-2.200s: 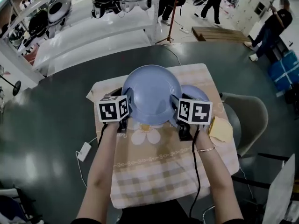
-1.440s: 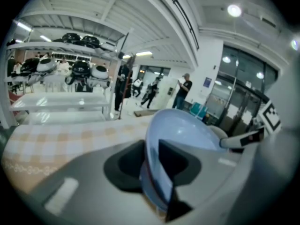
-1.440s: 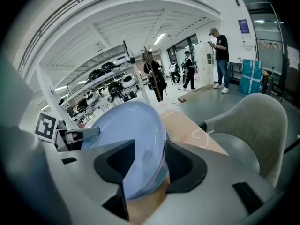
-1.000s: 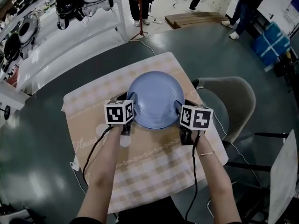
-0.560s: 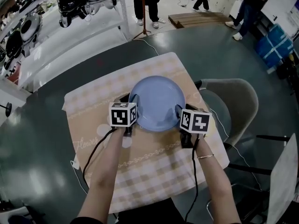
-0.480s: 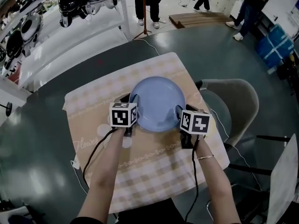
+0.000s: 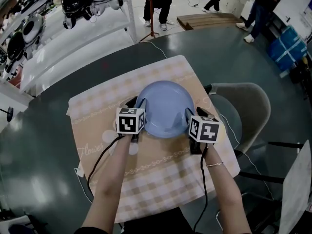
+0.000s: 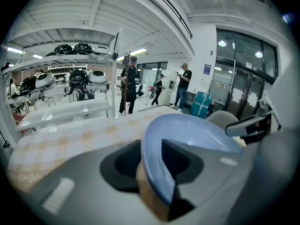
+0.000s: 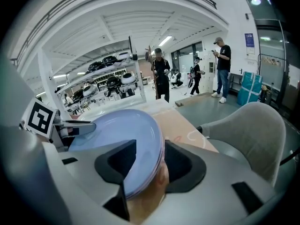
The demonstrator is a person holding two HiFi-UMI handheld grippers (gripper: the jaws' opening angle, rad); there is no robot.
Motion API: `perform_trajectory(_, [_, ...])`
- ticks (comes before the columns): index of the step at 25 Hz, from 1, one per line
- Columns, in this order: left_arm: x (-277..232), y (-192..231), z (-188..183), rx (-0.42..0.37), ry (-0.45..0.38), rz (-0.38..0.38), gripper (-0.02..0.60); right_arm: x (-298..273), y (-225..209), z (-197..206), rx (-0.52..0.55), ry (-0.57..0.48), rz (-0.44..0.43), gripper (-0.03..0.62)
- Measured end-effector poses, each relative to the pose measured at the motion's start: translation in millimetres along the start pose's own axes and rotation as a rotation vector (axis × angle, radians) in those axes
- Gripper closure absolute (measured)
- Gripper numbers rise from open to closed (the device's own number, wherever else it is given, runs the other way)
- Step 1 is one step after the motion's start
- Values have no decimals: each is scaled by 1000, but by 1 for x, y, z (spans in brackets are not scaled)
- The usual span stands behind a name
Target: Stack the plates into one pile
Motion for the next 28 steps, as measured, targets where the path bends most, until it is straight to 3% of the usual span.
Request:
perform_trajectory(5, [13,4,-13,-2,-42,-13,451,7,2,-5,7,-58,4,414])
perform_trajectory(16, [58,-3,-39,-17,-134,-26,502,50,13,-31,66,-197,33,543])
perform_trajectory(28, [132,-20,-54,-24,-252,-65,543,120,35,-37,83,-343,-48,583])
Point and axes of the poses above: the fingertips, and each gripper's own axes: x backward along the fingers, y to its left, z out of its underside, the point moved 2 cm from there along x, backward along the fingers, and after that the axes turned 5 degrees about -x, right-handed, at the moved point
